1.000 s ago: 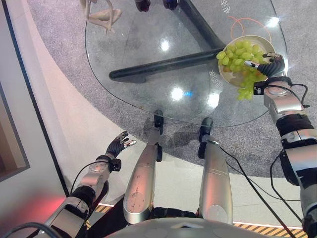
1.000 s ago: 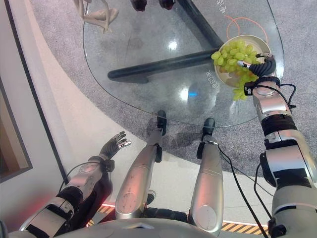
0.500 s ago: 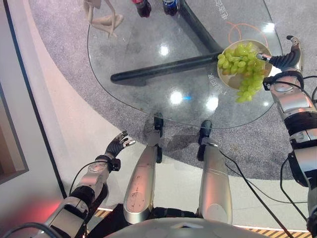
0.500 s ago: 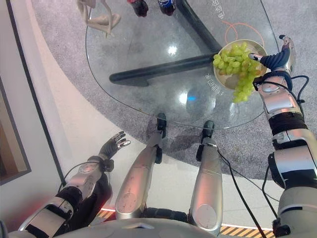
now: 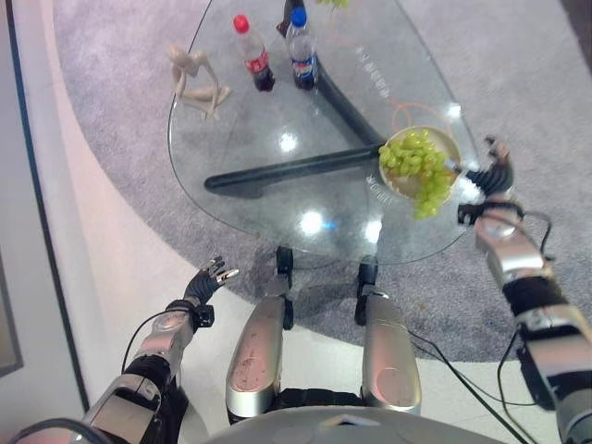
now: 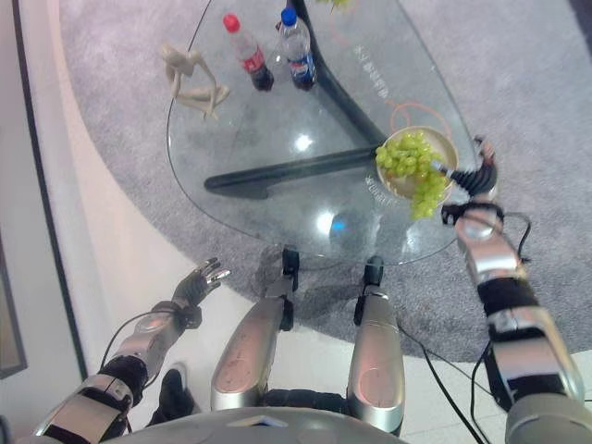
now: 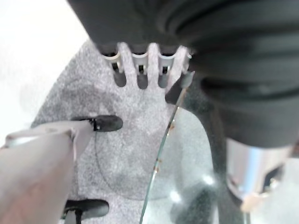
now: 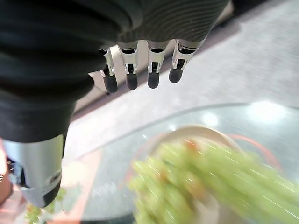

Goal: Pick up fruits into the plate

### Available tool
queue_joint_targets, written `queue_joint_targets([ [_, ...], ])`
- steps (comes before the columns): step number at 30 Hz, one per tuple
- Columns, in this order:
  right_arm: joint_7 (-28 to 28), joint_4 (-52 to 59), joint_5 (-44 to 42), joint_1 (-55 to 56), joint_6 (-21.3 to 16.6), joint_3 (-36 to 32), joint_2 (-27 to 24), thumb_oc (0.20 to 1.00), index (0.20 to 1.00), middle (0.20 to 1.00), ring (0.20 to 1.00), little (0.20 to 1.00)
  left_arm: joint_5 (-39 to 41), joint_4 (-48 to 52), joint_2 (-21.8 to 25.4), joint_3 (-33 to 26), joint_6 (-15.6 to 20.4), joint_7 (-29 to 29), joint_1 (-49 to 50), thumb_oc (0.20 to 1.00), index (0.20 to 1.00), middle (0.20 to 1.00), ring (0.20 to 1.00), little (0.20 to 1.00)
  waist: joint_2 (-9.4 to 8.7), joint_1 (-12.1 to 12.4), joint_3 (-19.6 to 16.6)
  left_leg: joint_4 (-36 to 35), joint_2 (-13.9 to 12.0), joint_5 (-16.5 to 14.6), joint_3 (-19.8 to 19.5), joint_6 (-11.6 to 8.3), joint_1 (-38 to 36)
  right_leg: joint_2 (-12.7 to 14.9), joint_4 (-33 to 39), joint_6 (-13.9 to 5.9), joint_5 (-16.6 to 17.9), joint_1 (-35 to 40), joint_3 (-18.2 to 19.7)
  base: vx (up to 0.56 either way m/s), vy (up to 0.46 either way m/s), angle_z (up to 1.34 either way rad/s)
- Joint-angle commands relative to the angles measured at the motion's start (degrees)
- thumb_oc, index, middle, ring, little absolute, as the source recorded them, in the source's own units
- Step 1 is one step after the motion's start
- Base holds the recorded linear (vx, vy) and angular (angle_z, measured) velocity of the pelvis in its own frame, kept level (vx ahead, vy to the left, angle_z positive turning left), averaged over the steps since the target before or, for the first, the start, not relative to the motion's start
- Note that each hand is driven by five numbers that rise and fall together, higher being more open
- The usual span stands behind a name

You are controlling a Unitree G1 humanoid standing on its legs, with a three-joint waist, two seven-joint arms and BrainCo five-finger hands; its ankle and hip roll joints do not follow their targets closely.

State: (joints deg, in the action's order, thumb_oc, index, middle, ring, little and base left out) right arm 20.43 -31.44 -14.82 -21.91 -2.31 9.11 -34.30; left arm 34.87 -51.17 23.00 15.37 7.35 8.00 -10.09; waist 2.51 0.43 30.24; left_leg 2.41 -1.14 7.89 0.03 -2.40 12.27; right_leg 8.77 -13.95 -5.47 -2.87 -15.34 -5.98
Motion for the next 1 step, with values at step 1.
queue_joint_targets([
  [1,-2.6,2.5,-2.6,5.6,-6.1,-1.7,0.5,1.000,1.000,1.000,1.000,1.000,-0.8,-2.8,-1.4,-2.1,0.3,-1.1,4.6,1.000,1.000,1.000,1.000,1.000,-1.74,-0.2,-6.9,4.3,2.5,-8.4,1.7,1.14,-2.0,-4.7,4.9,2.16,3.4,2.3,-1.2,0.13,0.026,0.03],
])
